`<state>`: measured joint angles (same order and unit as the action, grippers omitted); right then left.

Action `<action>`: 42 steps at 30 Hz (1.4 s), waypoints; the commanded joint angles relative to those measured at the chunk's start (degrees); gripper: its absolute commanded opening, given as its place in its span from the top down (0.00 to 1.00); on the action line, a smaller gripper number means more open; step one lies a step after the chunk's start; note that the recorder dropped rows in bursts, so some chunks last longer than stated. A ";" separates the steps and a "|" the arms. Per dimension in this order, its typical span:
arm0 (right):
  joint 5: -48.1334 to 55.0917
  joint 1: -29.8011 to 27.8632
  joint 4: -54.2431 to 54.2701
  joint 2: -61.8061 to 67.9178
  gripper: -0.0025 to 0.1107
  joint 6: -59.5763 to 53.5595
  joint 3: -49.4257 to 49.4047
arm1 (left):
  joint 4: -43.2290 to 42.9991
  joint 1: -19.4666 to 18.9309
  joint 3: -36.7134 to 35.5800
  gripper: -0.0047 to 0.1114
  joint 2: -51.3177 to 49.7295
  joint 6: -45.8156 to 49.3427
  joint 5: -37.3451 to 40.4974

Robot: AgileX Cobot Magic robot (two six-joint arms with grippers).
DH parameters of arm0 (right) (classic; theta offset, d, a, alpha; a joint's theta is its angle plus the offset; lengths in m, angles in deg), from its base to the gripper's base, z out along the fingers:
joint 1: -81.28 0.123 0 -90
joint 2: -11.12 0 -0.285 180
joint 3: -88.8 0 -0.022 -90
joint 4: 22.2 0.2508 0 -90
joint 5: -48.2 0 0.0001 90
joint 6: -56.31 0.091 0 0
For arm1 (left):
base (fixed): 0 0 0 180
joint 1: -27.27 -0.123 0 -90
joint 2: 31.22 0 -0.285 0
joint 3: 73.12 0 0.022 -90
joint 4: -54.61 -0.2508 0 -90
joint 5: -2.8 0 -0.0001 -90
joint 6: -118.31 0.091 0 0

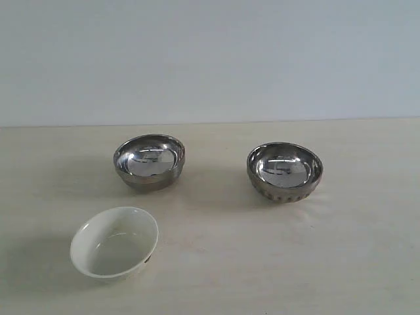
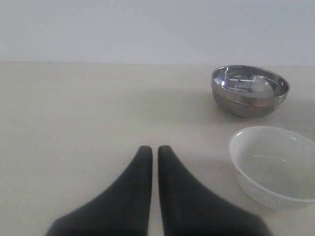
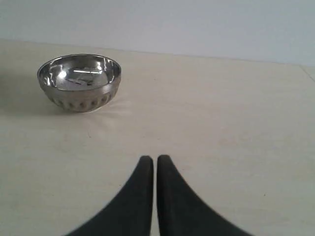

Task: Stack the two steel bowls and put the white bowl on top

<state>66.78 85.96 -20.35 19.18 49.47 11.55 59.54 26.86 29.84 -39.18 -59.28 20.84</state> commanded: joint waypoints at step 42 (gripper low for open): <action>-61.71 1.47 -69.98 64.62 0.31 89.62 50.06 | 0.00 0.29 -0.17 0.93 0.18 -0.27 -0.43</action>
<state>11.27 86.06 -84.83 76.50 133.68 57.69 59.54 26.86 29.84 -39.18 -59.28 20.84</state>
